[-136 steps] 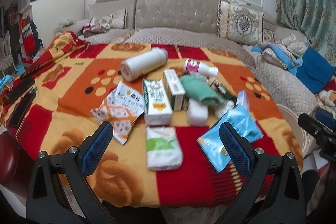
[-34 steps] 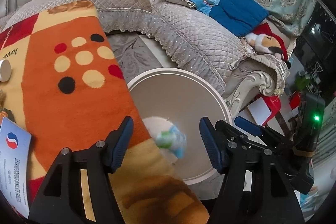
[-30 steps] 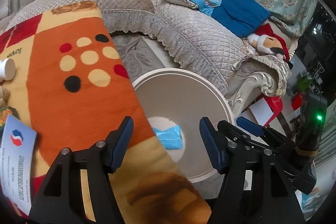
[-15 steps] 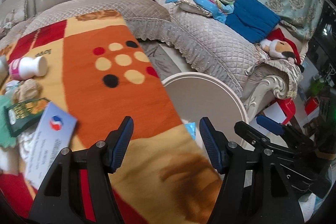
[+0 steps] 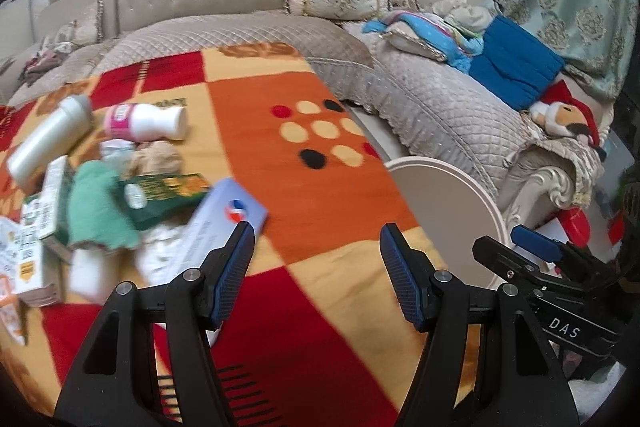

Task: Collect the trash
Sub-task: 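Move both tools back over the items on the blanket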

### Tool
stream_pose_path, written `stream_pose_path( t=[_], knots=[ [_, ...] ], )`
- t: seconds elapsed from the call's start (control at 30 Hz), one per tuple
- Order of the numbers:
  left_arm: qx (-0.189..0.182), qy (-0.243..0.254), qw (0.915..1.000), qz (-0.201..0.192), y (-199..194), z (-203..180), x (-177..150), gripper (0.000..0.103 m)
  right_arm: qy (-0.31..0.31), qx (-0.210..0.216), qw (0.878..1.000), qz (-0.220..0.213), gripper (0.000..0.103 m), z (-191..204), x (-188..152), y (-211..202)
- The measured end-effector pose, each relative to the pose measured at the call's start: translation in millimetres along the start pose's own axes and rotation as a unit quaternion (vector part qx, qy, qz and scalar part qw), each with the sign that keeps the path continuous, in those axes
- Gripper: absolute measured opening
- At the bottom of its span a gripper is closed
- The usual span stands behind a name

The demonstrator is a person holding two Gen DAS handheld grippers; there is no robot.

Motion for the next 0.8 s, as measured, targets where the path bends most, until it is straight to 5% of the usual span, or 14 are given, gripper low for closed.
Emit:
stream_pose_path(
  t=[0.8],
  knots=[
    [0.076, -0.098, 0.9923, 0.000, -74.5, 176.2, -62.4, 0.064, -0.081, 0.082, 0.992, 0.043, 0.078, 129.5, -10.2, 24.1]
  ],
)
Point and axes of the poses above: each gripper's, at about its wrist camera, not at the fingertips, and y roughly the way its jaws point, z to its left, x to its top, the point moved 2 cm from there along y, roughly the way its jaws point, and after that the axes turned 4 degrees about z, right-handed, at the moved point
